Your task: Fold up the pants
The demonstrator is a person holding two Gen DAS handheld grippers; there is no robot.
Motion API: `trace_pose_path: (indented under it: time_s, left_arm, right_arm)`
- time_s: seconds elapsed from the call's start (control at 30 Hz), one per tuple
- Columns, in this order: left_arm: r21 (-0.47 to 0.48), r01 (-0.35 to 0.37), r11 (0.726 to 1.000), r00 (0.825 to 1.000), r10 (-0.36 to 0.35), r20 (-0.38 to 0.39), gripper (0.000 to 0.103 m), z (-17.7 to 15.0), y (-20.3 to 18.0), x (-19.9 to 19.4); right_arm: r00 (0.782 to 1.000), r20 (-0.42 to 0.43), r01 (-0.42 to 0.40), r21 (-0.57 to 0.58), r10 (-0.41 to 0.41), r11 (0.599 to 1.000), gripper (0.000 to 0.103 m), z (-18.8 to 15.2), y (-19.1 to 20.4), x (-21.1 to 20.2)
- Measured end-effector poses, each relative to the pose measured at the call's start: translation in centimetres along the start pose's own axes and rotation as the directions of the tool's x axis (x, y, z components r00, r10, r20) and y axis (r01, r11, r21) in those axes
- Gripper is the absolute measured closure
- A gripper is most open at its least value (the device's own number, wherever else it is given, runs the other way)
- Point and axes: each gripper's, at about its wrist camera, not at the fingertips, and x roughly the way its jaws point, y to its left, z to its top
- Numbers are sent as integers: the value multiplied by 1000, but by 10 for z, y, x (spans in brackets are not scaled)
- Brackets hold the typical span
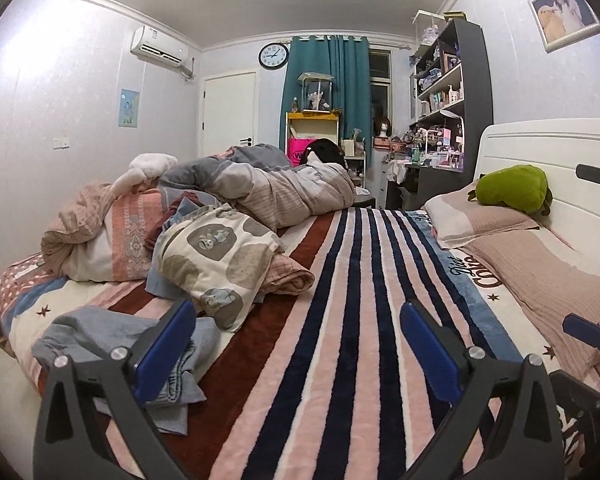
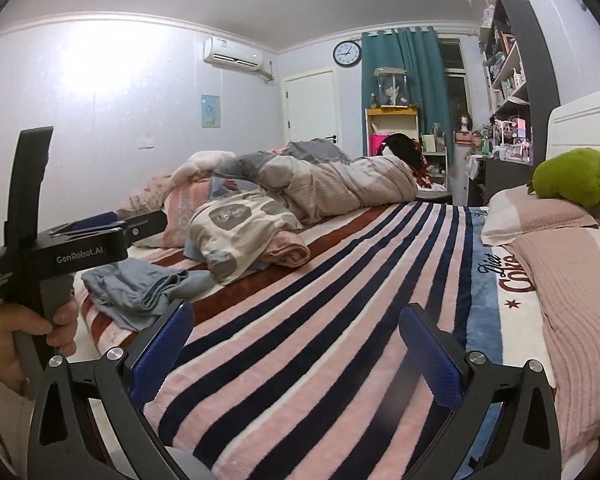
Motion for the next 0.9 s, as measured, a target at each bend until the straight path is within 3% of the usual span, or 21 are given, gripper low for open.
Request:
trace_pose_path:
  time_s: [0.9]
  left_arm:
    - [23,4,1000,1000,-4,4,1,-1,-4,-6]
  right_arm:
    - [1000,17,0,24,0,1000,1,9,4,-3]
